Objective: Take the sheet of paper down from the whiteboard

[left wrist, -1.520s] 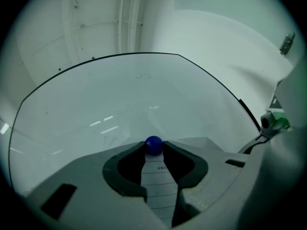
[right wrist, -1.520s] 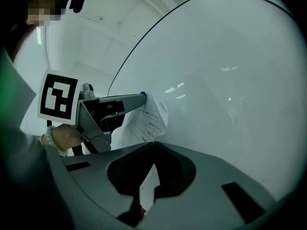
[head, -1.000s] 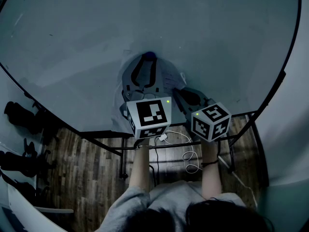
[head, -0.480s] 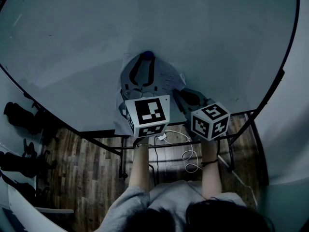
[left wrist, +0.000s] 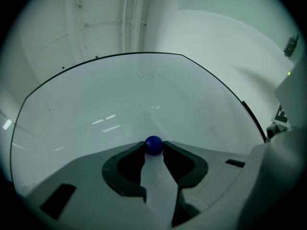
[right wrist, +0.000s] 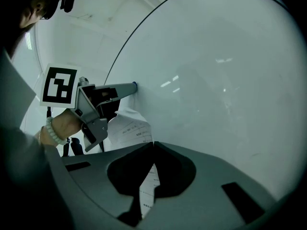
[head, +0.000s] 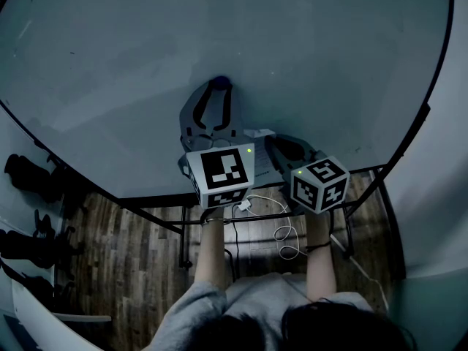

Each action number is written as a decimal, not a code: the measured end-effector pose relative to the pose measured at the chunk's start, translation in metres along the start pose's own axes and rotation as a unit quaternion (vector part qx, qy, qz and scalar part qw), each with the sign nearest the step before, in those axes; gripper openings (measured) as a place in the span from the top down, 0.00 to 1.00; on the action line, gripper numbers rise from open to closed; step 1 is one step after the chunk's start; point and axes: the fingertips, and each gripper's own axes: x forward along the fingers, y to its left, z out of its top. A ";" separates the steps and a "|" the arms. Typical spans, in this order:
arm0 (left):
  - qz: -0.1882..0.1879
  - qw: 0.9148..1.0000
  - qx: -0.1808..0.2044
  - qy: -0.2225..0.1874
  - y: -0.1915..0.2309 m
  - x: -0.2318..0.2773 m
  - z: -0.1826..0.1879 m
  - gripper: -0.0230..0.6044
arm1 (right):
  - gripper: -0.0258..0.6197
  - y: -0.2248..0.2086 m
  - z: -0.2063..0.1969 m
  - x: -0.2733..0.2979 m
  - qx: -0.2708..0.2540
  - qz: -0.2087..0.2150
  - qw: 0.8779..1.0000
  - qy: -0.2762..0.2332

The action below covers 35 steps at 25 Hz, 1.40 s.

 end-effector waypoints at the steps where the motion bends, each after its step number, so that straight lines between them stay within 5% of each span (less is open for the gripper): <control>1: 0.001 1.000 -0.002 0.001 0.001 -0.001 0.000 0.80 | 0.96 -0.001 0.000 -0.001 0.000 0.000 1.000 -0.002; 11: -0.012 0.998 -0.053 -0.016 -0.001 -0.012 -0.001 0.80 | 0.96 -0.013 -0.005 -0.016 -0.010 -0.022 1.000 -0.003; 35: -0.009 0.981 -0.182 0.059 0.005 -0.065 -0.071 0.87 | 0.96 -0.016 -0.015 -0.045 -0.025 -0.055 0.998 0.009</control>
